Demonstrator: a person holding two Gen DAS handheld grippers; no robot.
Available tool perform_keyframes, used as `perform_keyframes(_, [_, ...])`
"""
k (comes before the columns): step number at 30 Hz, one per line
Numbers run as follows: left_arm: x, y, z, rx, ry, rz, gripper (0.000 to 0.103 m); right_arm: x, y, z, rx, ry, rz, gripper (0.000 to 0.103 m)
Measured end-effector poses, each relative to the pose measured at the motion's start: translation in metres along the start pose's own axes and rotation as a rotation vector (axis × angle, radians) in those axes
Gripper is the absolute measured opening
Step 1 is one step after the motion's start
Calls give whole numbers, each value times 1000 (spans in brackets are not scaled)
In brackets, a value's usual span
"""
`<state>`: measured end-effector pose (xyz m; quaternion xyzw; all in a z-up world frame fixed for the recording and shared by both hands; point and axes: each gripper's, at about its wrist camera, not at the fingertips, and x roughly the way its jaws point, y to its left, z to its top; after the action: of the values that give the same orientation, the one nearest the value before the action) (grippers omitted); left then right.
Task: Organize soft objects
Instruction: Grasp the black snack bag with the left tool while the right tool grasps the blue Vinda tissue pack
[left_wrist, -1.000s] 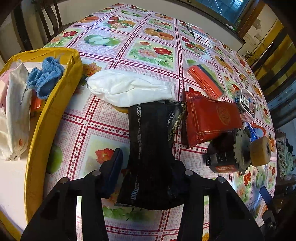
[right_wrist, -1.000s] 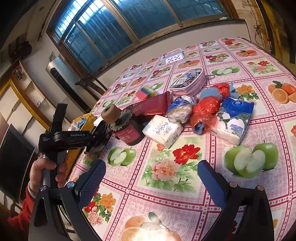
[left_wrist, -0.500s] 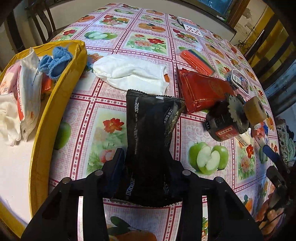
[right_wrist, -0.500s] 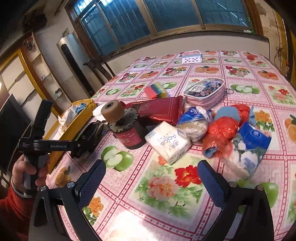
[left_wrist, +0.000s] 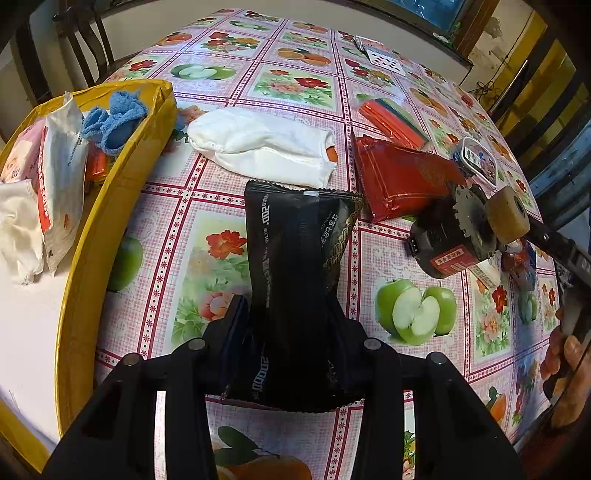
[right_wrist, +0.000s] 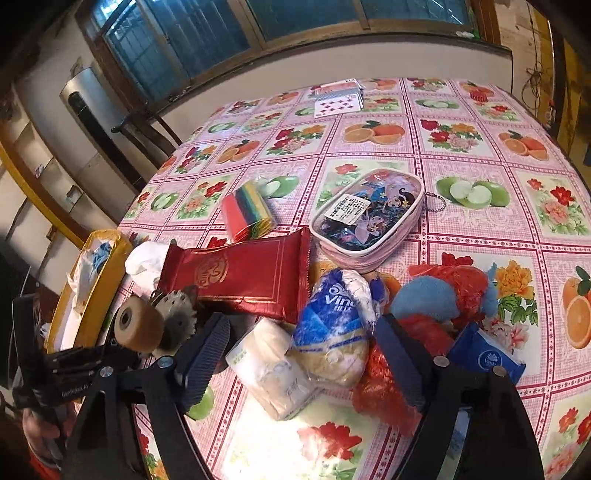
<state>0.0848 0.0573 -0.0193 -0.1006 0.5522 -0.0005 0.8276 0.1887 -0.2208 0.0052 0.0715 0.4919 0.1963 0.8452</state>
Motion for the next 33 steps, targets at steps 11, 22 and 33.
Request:
perform_keyframes(11, [-1, 0, -1, 16, 5, -10, 40, 32, -1, 16, -27, 148, -78, 79])
perform_keyframes(22, [-2, 2, -1, 14, 10, -18, 40, 29, -12, 5, -41, 137, -79, 48])
perform_keyframes(33, [-2, 1, -1, 30, 8, -13, 39, -12, -18, -32, 77, 42, 125, 48])
